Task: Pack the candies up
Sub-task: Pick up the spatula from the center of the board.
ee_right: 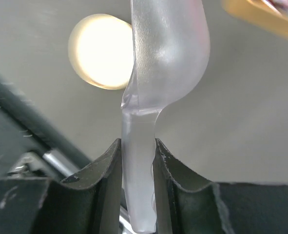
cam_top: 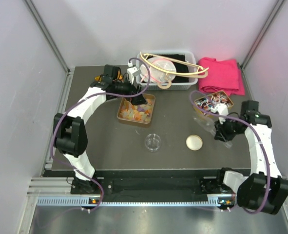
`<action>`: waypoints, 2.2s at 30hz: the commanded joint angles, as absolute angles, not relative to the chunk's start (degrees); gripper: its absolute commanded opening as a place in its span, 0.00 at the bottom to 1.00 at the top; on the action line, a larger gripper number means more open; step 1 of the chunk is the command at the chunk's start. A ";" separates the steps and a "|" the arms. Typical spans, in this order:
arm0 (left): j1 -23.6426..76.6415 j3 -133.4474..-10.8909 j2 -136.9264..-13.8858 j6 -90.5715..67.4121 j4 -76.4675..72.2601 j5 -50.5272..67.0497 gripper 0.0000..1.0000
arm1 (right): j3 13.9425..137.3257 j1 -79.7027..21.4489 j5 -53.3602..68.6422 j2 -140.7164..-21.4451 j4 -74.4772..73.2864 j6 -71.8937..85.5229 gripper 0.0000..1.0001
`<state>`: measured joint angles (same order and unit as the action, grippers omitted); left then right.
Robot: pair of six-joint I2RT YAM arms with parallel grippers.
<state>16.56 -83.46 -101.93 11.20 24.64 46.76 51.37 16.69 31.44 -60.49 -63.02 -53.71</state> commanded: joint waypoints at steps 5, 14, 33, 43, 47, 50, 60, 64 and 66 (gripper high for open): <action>17.05 -81.48 -92.56 13.71 15.39 62.39 0.99 | 65.29 0.10 42.09 -67.14 -71.98 -47.91 0.20; 18.63 -75.59 -86.93 14.85 11.87 67.50 0.92 | 77.16 -10.45 49.74 -78.30 -75.66 -44.47 0.22; 20.83 -71.99 -86.39 13.62 7.56 70.14 0.70 | 81.03 -21.62 55.72 -86.57 -69.79 -36.56 0.24; 21.09 -74.52 -88.77 19.76 16.95 73.83 0.65 | 84.11 -22.94 53.44 -87.28 -69.96 -35.60 0.24; 21.27 -76.73 -90.17 24.95 23.99 73.39 0.65 | 85.16 -23.12 52.56 -86.57 -69.52 -34.90 0.24; 21.44 -77.08 -90.53 24.96 24.61 73.21 0.63 | 85.69 -23.99 51.77 -86.57 -69.08 -34.45 0.24; 22.15 -76.73 -90.35 22.33 21.53 71.98 0.48 | 84.11 -27.51 46.93 -86.84 -65.30 -32.35 0.24; 22.41 -76.55 -90.53 22.24 21.45 70.85 0.29 | 84.81 -27.51 46.76 -86.84 -65.22 -32.08 0.25; 22.50 -76.47 -90.61 22.24 21.53 70.75 0.19 | 85.08 -27.60 46.41 -86.66 -65.04 -31.91 0.25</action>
<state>22.11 -74.81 -90.63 21.89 22.83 70.89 82.96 -26.94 45.67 -87.83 -67.40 -32.18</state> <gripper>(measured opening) 0.280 0.270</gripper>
